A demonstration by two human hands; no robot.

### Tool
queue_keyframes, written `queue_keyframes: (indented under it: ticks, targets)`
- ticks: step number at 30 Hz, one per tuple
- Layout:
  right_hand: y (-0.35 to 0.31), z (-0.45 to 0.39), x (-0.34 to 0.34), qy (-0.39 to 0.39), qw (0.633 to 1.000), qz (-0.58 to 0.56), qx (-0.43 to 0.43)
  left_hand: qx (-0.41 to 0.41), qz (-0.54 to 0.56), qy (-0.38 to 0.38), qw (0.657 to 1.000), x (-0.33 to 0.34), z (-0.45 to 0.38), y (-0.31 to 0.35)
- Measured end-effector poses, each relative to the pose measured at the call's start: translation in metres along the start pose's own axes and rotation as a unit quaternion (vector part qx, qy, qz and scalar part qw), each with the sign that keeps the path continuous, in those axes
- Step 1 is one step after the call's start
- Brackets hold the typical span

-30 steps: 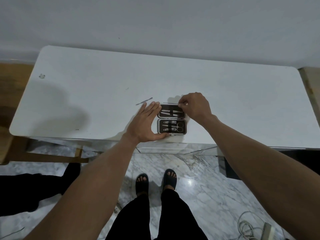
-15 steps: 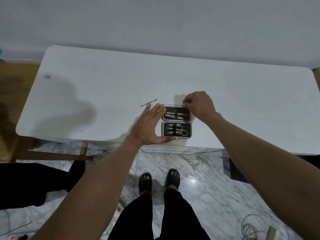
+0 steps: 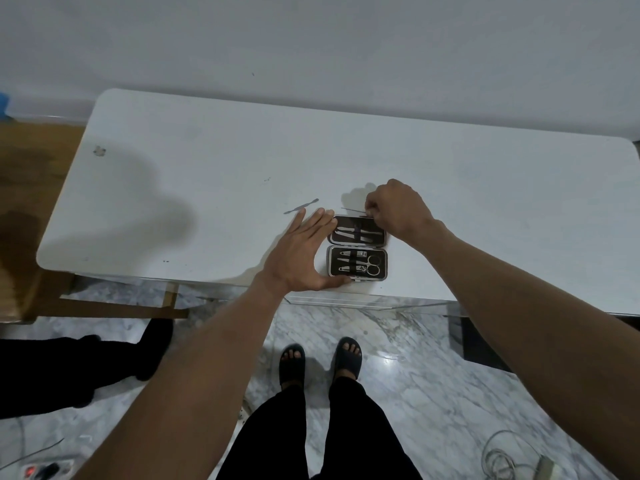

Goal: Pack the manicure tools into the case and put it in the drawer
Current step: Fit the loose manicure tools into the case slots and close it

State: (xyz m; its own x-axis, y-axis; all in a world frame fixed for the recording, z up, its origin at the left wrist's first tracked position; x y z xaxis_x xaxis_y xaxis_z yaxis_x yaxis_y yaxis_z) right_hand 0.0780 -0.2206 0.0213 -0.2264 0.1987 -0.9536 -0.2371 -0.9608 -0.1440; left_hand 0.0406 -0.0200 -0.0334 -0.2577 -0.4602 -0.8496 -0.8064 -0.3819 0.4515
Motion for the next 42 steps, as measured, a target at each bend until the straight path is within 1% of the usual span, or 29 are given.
queue_keyframes:
  ticks: [6,12,14,20,23,28,35,42]
  targets:
    - [-0.005,0.005,0.001,0.026,0.996,0.049,-0.066,-0.002,-0.002,0.001,1.0,0.0,0.0,0.0]
    - [-0.012,0.008,0.005,0.013,0.99,0.102,-0.096,-0.008,-0.002,-0.009,1.0,-0.001,0.0,0.0]
    - [-0.012,0.007,0.004,0.012,0.99,0.103,-0.098,-0.008,-0.002,-0.009,1.0,-0.001,0.0,0.001]
    - [0.001,-0.002,-0.002,-0.005,0.999,0.019,-0.041,-0.008,-0.006,-0.01,1.0,-0.001,0.0,0.0]
    - [0.005,-0.001,-0.001,-0.009,1.0,0.005,-0.024,-0.005,-0.008,-0.011,1.0,0.0,0.0,0.001]
    - [0.0,0.0,0.0,0.028,1.0,-0.013,-0.004,-0.004,-0.011,-0.01,1.0,0.0,0.0,0.0]
    - [-0.008,-0.004,0.001,-0.016,0.995,0.088,-0.042,-0.002,-0.011,-0.011,1.0,0.001,0.0,0.0]
    - [-0.016,-0.006,-0.001,-0.02,0.98,0.179,-0.088,0.0,-0.008,-0.005,1.0,0.001,0.0,0.0]
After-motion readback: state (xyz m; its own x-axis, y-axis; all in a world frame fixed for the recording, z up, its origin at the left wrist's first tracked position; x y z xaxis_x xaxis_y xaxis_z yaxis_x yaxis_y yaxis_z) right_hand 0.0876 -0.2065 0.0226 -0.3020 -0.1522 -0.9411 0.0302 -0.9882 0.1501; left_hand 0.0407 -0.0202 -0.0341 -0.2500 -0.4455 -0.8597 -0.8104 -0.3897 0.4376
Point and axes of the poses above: each hand's wrist, its own z-axis away from the middle knuckle, its own x-axis out of the palm, y = z × x, the point moved 5 cm from there along -z, towards the middle knuckle, and after that the axes turned 15 degrees about x, right-handed, at the moved point
